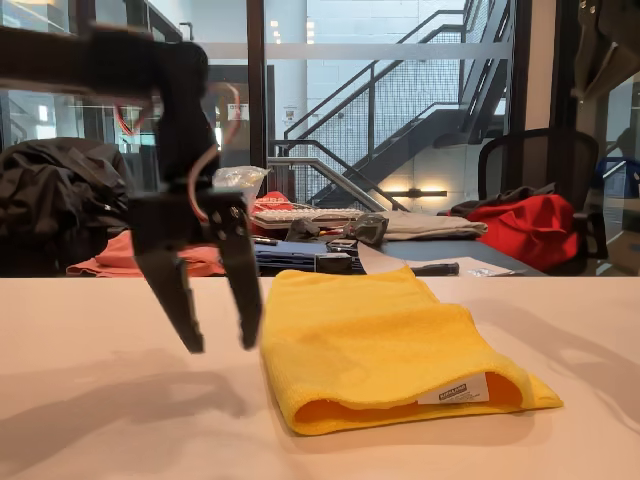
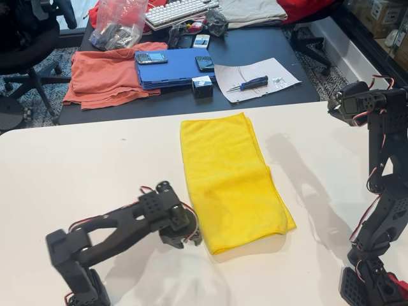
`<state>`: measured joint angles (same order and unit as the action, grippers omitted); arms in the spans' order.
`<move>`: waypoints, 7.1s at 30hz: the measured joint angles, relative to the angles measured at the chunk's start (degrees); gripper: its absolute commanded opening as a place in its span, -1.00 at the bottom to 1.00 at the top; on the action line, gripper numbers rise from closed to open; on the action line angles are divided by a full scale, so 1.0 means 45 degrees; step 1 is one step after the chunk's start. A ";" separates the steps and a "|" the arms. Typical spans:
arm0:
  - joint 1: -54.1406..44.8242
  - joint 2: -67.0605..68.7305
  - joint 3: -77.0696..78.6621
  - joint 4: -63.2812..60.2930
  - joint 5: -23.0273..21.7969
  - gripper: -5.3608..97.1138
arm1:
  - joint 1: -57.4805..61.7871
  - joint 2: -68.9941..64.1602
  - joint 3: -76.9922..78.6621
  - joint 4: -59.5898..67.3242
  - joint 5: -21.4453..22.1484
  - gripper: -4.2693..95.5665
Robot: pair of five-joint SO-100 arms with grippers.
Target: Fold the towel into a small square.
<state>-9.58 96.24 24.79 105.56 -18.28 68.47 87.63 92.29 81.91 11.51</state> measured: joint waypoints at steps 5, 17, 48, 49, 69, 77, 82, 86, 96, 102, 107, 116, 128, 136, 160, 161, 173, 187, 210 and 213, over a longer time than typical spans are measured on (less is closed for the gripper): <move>0.1562 0.0000 -0.0039 0.0000 -0.0508 -0.90 | 0.0234 -0.0996 0.0020 -0.0996 0.0059 -0.35; 0.2422 0.0000 -0.0039 0.0000 -0.0547 -0.90 | -0.0020 -0.4395 -0.3145 -0.1523 0.0273 -0.38; 0.2578 0.2207 -0.0059 -0.0098 -0.0371 -0.90 | 0.6074 -0.1426 -0.7617 0.3750 0.1406 -0.95; 0.2539 0.2207 -0.0020 -0.0098 -0.0371 -0.90 | 0.6328 -0.1191 -0.7617 0.3711 0.1406 -0.95; 0.2559 0.2207 0.0020 -0.0098 -0.0391 -0.90 | 0.8477 -0.0742 -0.7656 0.3594 0.1406 -0.95; 0.2441 0.1680 0.0020 -0.0098 -0.0469 -0.90 | 0.5332 0.0703 -0.8184 0.3613 0.1406 -0.95; 0.2578 0.1660 -0.0059 -0.0098 -0.0508 -0.90 | 0.2441 0.0703 -0.7734 0.3613 0.1523 -0.95; 0.2520 0.1660 -0.0059 -0.0098 -0.0508 -0.90 | 0.0508 0.0469 -0.7539 0.3574 0.1602 -0.95; 0.2520 0.1660 0.0039 -0.0098 -0.0371 -0.90 | -0.3008 -0.2227 -0.7500 0.1914 0.1602 -0.95; 0.2578 0.1660 0.0039 -0.0098 -0.0371 -0.90 | -0.4004 -0.3301 -0.7441 0.0059 0.1602 -0.95; 0.2637 0.1660 0.0039 -0.0098 -0.0371 -0.90 | -0.4785 -0.4375 -0.7422 -0.0371 0.1602 -0.94; 0.2480 0.1660 0.0020 -0.0098 -0.0371 -0.90 | -0.6230 -0.4805 -0.7422 -0.0391 0.1914 -0.32; 0.2578 0.1680 0.0059 -0.0078 -0.0371 -0.90 | -0.6816 -0.4277 -1.0430 -0.0469 0.2031 0.55; -0.0078 0.1621 0.3750 -0.0078 -0.0586 -0.90 | -0.7871 -0.0586 -1.5234 -0.0273 0.2051 0.78; -1.2305 -0.3164 0.6152 -0.0215 -0.8613 -0.30 | -1.0820 0.2754 -1.4590 0.3633 0.2109 0.82; -1.2422 -0.3379 0.5977 -0.0273 -0.8867 -0.33 | -1.1055 0.2832 -1.4590 0.3633 0.2090 0.82; -1.3184 -0.5195 0.3965 -0.2090 -1.1660 -0.45 | -1.0977 0.3008 -1.4609 0.3633 0.2051 0.82; -1.3320 -0.7129 0.3926 -0.3613 -1.1719 -0.45 | -1.0977 0.3008 -1.4609 0.3633 0.2051 0.82; -1.3125 -0.7910 0.3887 -0.3672 -1.1602 -0.49 | -1.1016 0.3008 -1.4609 0.3633 0.2051 0.82; -1.3184 -0.7910 0.3887 -0.3633 -1.1602 -0.63 | -1.1074 0.3164 -1.4609 0.3633 0.2031 0.82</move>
<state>-68.91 60.64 42.28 89.21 -70.49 18.63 101.87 26.54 98.26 20.65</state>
